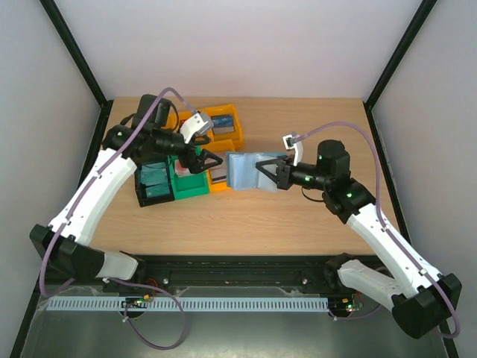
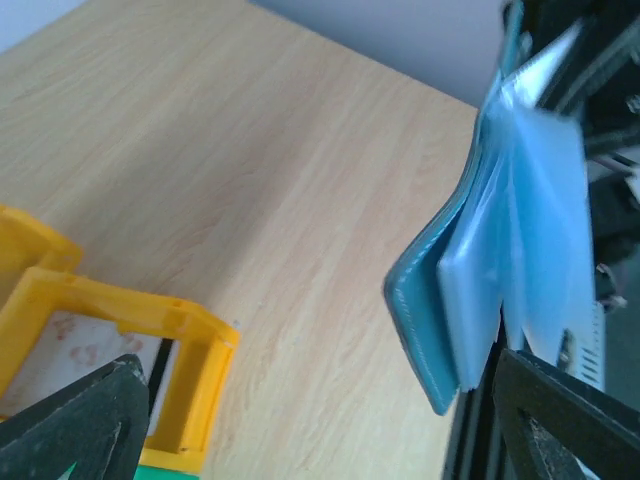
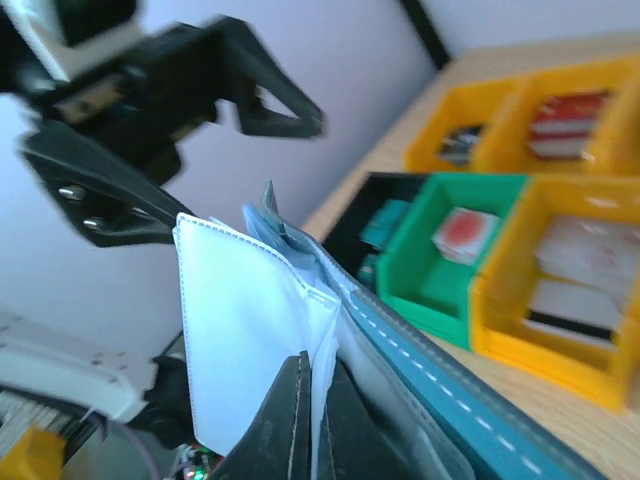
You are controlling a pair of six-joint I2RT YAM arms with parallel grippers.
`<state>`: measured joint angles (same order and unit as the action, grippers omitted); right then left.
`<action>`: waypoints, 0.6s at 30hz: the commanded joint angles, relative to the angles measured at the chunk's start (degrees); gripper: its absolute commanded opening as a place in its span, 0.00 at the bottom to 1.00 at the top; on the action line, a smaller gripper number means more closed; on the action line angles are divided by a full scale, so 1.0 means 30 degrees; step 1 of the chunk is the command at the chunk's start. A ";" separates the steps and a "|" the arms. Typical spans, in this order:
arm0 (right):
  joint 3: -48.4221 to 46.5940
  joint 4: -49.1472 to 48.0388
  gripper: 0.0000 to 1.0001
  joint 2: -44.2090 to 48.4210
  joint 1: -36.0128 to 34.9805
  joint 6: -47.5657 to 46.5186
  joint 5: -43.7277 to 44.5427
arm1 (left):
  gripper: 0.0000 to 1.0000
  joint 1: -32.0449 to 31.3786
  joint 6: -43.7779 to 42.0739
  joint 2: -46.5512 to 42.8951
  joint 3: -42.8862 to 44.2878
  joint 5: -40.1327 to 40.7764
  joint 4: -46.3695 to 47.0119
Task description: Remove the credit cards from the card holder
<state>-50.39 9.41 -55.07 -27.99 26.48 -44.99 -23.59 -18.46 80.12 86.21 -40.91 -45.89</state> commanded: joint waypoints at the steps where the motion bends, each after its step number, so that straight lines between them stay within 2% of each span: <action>1: -0.1346 -0.3175 0.02 0.0382 0.0071 -0.1181 -0.4664 | 0.95 0.0017 -0.1840 -0.0431 0.0106 -0.3262 -0.2484; 4: -0.1905 -0.3576 0.02 -0.0188 0.0071 -0.1443 -0.4867 | 0.95 -0.0141 -0.1965 -0.0506 0.0492 -0.4201 -0.2753; 7: -0.1981 -0.4963 0.02 -0.0962 0.0071 -0.0386 -0.6145 | 0.89 -0.0574 -0.1655 -0.0543 0.0735 -0.4371 -0.2495; 10: -0.1936 -0.5532 0.02 -0.1280 0.0071 -0.0050 -0.6024 | 0.85 -0.1390 -0.1386 -0.0286 0.0816 -0.4404 -0.2444; 18: -0.1504 -0.7001 0.02 -0.1497 0.0071 0.0951 -0.5642 | 0.89 -0.3108 -0.1230 0.0295 0.1729 -0.3868 -0.2362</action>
<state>-54.78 -5.28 -59.59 -27.97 26.98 -60.64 -31.24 -22.24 79.90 88.29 -52.03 -52.29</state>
